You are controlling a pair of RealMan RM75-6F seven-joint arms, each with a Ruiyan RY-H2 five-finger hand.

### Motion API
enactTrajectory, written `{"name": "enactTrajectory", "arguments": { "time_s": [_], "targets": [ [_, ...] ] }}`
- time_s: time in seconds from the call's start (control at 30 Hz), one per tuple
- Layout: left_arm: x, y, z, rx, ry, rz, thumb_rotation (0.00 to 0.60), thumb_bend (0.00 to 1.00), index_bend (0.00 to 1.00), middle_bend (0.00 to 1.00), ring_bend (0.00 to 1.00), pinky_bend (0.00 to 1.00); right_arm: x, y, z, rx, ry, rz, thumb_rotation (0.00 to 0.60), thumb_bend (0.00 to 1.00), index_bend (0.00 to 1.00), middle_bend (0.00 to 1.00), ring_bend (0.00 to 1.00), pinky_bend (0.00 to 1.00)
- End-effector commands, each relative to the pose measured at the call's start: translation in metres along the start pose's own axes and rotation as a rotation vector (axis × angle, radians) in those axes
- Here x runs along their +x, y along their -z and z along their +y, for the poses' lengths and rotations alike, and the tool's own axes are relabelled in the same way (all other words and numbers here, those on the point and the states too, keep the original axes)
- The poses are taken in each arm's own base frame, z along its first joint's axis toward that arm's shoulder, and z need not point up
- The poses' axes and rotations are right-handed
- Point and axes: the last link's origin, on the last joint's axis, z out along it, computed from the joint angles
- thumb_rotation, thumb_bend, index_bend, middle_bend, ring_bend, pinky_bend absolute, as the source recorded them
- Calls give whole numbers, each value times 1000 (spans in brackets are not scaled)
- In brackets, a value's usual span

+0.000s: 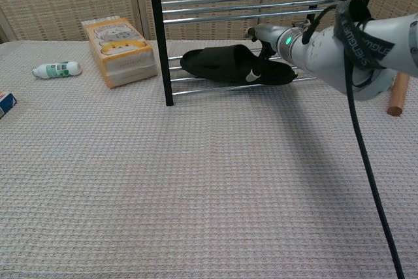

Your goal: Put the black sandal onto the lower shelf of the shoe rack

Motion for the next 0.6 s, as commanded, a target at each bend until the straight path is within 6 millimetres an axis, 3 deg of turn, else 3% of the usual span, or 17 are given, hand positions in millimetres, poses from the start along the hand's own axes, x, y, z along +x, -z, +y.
{"name": "enactTrajectory", "arguments": {
  "time_s": [0.03,0.37,0.47,0.6],
  "targets": [
    [0,0,0,-1,3,1,600,187,95,77,75,198,2,2,7,8,16,-8,600,124,0,0,0,132],
    [0,2,3,-11,12,8,600,187,95,77,76,199,8,19,29,61,84,-20,600,115,0,0,0,123],
    [0,3,3,-11,16,9,600,187,95,77,76,198,9,28,38,83,130,-20,600,251,0,43,32,124],
    [-1,3,3,-11,16,8,600,187,95,77,76,198,10,41,50,109,196,-13,600,293,0,164,93,124]
  ]
}}
